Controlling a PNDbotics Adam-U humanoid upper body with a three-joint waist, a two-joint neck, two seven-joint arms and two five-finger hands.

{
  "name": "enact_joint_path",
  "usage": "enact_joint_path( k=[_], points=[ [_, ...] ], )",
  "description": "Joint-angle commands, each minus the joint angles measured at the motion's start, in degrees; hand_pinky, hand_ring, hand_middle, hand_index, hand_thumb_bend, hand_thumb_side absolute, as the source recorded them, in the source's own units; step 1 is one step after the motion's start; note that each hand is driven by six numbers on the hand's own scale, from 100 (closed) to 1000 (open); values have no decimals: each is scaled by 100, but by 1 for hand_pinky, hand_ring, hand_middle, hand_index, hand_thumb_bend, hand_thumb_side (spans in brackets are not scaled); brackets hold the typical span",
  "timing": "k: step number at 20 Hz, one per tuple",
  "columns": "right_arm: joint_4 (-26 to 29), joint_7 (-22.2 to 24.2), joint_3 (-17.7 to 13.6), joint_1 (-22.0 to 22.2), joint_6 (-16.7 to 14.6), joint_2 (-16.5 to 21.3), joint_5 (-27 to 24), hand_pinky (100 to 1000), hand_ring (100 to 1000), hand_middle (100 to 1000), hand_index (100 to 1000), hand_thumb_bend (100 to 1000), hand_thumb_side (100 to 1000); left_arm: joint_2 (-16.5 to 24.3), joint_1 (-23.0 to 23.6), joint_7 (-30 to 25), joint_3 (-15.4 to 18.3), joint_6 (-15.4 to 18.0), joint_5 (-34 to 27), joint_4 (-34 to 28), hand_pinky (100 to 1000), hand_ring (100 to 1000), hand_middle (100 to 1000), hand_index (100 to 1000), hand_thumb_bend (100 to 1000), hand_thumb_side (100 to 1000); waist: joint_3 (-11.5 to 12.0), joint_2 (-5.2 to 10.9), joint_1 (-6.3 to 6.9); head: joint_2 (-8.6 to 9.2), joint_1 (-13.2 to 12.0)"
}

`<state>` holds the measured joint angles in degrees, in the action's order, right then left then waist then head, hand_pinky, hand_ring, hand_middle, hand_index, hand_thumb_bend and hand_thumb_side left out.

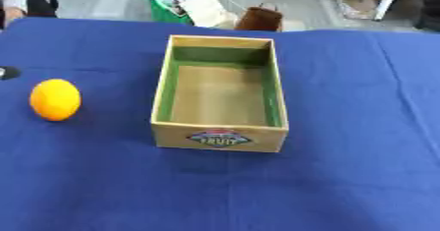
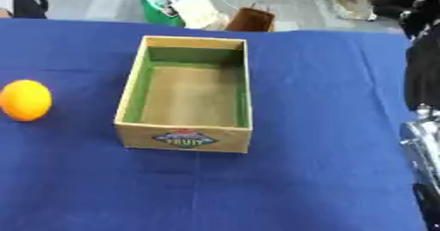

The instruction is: Pick up objects on the table and place them in the box.

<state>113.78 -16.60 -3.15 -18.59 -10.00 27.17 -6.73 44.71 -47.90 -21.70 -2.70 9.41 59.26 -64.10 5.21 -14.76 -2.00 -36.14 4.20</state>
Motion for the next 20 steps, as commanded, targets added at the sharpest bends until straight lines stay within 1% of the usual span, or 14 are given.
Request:
enact_joint_path(
  k=[1, 5, 9, 10, 11, 13, 16, 19, 20],
  points=[
    [81, 30, -17, -35, 0, 106, -2, 703, 659, 602, 733, 100, 1000, 76, -187, -250, 16, 92, -213, 172, 742, 795, 837, 989, 742, 701, -5, 119, 17, 41, 28],
    [81, 41, -8, -29, 10, 103, 0, 703, 659, 602, 733, 100, 1000, -12, -303, -683, -39, 172, -631, 425, 745, 795, 823, 949, 744, 687, -4, 121, 9, 16, 36],
    [81, 52, 1, -31, 15, 99, 2, 703, 659, 602, 733, 100, 1000, -94, -372, -1006, -101, 228, -873, 522, 737, 791, 809, 966, 745, 676, -6, 117, -3, 20, 32],
    [81, 55, 3, -30, 16, 98, 1, 704, 660, 602, 733, 100, 1000, -110, -385, -1067, -113, 245, -921, 528, 736, 790, 811, 967, 766, 685, -8, 115, -6, 21, 30],
    [81, 57, 5, -28, 18, 96, 1, 704, 660, 602, 733, 100, 1000, -125, -399, -1128, -126, 265, -967, 530, 735, 789, 812, 967, 748, 672, -8, 113, -8, 18, 27],
    [81, 62, 9, -25, 22, 94, 2, 704, 660, 601, 732, 100, 1000, -142, -426, -1257, -152, 303, -1039, 533, 735, 789, 811, 964, 753, 664, -7, 109, -10, 16, 20],
    [81, 72, 18, -23, 28, 94, 3, 704, 660, 601, 732, 100, 1000, -158, -464, -1546, -176, 384, -1144, 547, 736, 789, 816, 968, 733, 659, -3, 107, -13, 15, 10],
    [81, 79, 22, -18, 28, 104, 6, 704, 660, 601, 732, 100, 1000, -116, -525, -1860, -147, 405, -1179, 498, 734, 787, 817, 966, 671, 669, 5, 109, -14, 20, 6],
    [81, 81, 24, -14, 28, 108, 7, 704, 660, 601, 732, 100, 1000, -99, -547, -1934, -130, 400, -1165, 457, 734, 787, 817, 966, 669, 670, 10, 111, -13, 21, 8]
  ],
)
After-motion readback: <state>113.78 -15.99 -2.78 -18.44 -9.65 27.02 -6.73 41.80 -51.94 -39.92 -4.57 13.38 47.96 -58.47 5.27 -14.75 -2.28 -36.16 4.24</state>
